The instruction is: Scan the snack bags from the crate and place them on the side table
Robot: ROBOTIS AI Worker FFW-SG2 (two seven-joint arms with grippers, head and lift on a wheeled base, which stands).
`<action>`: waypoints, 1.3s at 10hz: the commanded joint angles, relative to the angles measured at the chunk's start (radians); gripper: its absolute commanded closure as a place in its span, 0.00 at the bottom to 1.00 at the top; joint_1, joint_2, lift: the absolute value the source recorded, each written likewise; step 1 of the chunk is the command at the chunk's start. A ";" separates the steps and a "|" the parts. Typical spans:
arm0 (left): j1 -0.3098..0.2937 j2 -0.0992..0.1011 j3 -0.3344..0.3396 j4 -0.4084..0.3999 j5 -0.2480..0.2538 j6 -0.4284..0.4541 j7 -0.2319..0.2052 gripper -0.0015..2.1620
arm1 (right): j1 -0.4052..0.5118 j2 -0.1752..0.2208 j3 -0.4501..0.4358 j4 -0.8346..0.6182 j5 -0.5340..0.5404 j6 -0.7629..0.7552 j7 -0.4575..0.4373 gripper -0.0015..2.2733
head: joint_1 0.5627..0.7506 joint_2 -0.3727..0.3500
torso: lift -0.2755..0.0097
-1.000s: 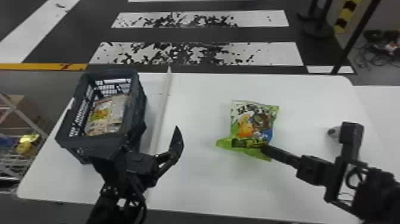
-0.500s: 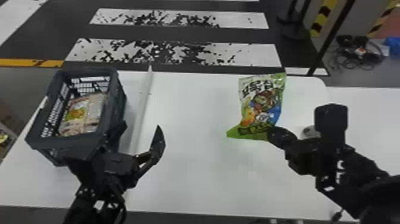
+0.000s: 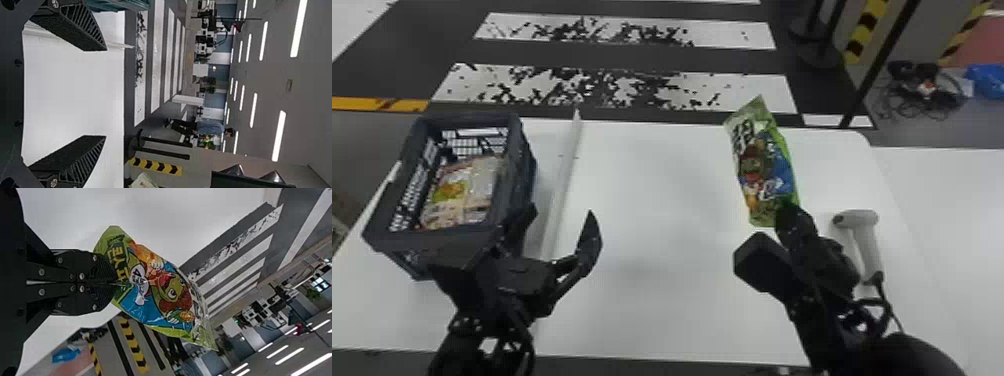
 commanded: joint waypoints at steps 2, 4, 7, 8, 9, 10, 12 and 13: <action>0.000 0.006 -0.001 -0.003 0.011 -0.003 0.002 0.04 | -0.044 -0.033 0.182 0.157 0.336 -0.003 0.014 1.00 | 0.70 0.50 | 0.68; 0.003 0.009 0.002 -0.002 0.015 -0.003 0.002 0.04 | -0.066 -0.042 0.237 0.275 0.498 -0.061 0.112 0.99 | 0.70 0.55 | 0.68; 0.003 0.011 0.002 0.003 0.018 -0.003 0.002 0.04 | -0.076 -0.042 0.268 0.393 0.621 -0.107 0.184 0.85 | 0.70 0.59 | 0.68; 0.001 0.009 0.001 0.009 0.017 -0.003 0.002 0.04 | -0.078 -0.042 0.279 0.387 0.624 -0.098 0.259 0.60 | 0.70 0.60 | 0.68; 0.001 0.009 0.002 0.012 0.017 -0.003 0.002 0.04 | -0.075 -0.050 0.280 0.364 0.592 -0.098 0.305 0.24 | 0.70 0.60 | 0.68; 0.000 0.008 0.002 0.014 0.018 -0.006 0.002 0.04 | -0.069 -0.062 0.280 0.315 0.532 -0.095 0.353 0.00 | 0.70 0.61 | 0.68; -0.005 0.006 0.002 0.018 0.017 -0.003 0.002 0.04 | -0.055 -0.080 0.222 0.192 0.343 -0.092 0.408 0.02 | 0.70 0.62 | 0.68; -0.006 0.006 0.002 0.021 0.017 -0.003 0.002 0.04 | -0.046 -0.083 0.176 0.135 0.250 -0.098 0.435 0.02 | 0.70 0.63 | 0.68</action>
